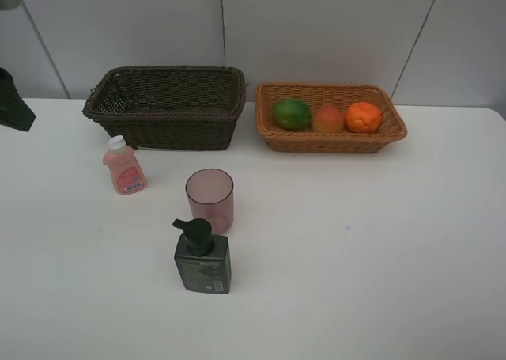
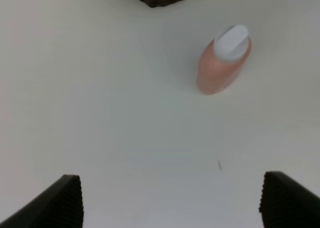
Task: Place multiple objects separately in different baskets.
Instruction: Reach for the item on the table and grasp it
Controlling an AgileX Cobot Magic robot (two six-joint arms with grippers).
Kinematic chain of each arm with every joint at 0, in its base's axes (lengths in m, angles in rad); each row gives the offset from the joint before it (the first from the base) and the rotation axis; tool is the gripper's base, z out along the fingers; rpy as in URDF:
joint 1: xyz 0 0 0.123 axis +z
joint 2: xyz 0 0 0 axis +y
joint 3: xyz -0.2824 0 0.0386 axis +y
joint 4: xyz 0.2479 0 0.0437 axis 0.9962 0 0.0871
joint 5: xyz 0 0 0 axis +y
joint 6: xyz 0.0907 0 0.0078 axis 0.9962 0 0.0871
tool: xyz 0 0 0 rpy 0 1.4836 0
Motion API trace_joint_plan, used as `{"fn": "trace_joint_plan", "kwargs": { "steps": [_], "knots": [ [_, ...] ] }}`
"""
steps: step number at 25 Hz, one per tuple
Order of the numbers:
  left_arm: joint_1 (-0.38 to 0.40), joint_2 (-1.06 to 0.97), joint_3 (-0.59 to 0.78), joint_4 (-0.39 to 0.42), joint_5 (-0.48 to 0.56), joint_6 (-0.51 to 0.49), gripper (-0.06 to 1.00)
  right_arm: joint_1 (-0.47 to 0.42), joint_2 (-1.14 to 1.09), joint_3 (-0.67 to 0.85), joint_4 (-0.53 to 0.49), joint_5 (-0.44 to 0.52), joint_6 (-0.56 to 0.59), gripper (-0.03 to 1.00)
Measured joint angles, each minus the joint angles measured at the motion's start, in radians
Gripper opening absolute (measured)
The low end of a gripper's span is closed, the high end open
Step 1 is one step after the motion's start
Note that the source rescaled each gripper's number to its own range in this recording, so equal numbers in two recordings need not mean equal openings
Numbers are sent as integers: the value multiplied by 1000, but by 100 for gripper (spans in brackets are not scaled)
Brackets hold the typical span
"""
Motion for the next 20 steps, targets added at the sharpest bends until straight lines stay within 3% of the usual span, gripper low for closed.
{"fn": "trace_joint_plan", "kwargs": {
  "steps": [10,20],
  "knots": [
    [-118,473,-314,12,54,204,92,0,0,0,0,-1,0,100],
    [-139,651,-353,-8,61,263,92,0,0,0,0,-1,0,100]
  ]
}}
